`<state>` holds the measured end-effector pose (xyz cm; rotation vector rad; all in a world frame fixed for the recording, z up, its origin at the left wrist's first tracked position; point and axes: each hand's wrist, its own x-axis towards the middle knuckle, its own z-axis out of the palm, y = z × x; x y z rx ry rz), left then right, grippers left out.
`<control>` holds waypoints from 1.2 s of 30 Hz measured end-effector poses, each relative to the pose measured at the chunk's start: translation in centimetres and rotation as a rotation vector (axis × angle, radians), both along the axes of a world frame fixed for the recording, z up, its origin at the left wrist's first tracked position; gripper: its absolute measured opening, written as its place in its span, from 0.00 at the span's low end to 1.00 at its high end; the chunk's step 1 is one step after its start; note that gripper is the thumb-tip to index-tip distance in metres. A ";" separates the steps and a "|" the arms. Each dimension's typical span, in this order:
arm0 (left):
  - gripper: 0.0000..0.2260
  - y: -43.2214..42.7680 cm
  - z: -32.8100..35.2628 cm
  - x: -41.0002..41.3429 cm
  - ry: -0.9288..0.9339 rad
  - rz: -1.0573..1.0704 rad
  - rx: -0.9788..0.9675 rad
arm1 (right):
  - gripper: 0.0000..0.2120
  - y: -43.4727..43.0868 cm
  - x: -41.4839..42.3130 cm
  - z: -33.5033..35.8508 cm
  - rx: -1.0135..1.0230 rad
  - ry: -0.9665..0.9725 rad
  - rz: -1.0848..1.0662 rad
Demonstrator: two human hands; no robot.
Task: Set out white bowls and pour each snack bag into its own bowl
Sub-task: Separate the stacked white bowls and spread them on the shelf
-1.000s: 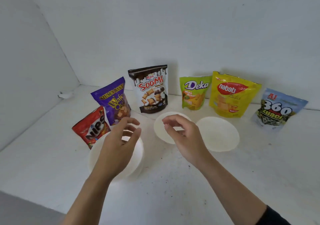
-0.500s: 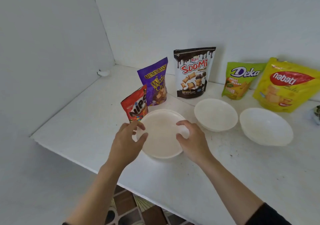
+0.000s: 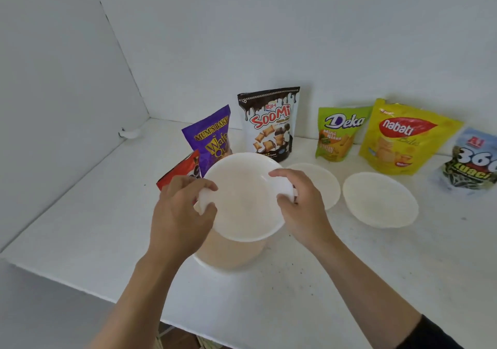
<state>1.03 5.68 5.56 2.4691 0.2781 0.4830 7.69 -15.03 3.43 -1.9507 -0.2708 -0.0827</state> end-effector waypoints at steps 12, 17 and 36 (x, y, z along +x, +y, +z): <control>0.16 -15.3 0.7 7.1 -0.094 -0.257 -0.485 | 0.33 -14.7 2.0 2.8 0.202 0.013 -0.237; 0.13 -24.0 -0.1 8.6 0.004 -0.345 -0.718 | 0.31 -22.6 2.5 1.9 0.235 0.065 -0.413; 0.24 -45.6 -12.2 12.8 0.547 -0.422 -1.113 | 0.32 -41.7 4.9 -7.7 0.232 0.452 -0.718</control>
